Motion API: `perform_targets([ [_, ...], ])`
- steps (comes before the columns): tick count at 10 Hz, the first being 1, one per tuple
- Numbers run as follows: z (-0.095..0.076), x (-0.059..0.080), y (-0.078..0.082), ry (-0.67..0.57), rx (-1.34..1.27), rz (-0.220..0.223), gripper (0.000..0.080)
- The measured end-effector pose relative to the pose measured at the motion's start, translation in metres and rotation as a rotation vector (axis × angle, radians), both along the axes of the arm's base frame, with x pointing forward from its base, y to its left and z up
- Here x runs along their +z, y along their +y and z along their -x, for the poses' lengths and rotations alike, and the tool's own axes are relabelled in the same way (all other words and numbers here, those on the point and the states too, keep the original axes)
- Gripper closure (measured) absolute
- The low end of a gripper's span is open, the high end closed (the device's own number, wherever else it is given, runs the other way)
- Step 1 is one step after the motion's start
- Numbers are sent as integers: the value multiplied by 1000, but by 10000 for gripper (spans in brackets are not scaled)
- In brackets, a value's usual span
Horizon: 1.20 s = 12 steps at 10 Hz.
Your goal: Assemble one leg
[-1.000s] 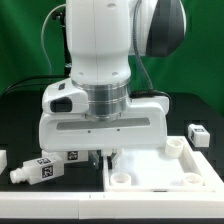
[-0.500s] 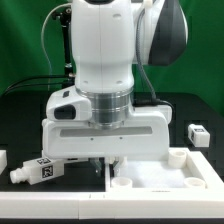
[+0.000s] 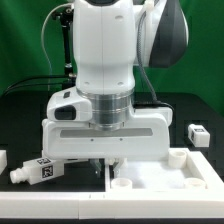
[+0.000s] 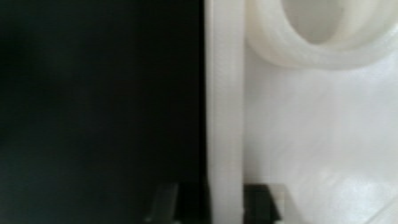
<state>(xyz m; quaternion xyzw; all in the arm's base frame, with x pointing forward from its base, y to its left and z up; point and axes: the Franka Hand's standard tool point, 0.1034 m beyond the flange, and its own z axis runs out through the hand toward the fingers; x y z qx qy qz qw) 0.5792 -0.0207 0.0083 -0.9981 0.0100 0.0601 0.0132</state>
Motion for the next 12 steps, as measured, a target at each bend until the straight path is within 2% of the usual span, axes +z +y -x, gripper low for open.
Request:
perform_targets([
  [1, 1, 2, 2, 0, 3, -2, 650],
  [2, 9, 12, 15, 1, -4, -8, 475],
  [3, 20, 29, 26, -1, -11, 6, 262],
  [4, 26, 42, 32, 17, -30, 25, 262],
  [5, 25, 59, 37, 5, -42, 49, 184],
  [6, 25, 63, 39, -2, -35, 65, 161],
  [7, 26, 59, 37, 3, -36, 63, 161],
  [12, 26, 59, 38, 3, -33, 63, 151],
])
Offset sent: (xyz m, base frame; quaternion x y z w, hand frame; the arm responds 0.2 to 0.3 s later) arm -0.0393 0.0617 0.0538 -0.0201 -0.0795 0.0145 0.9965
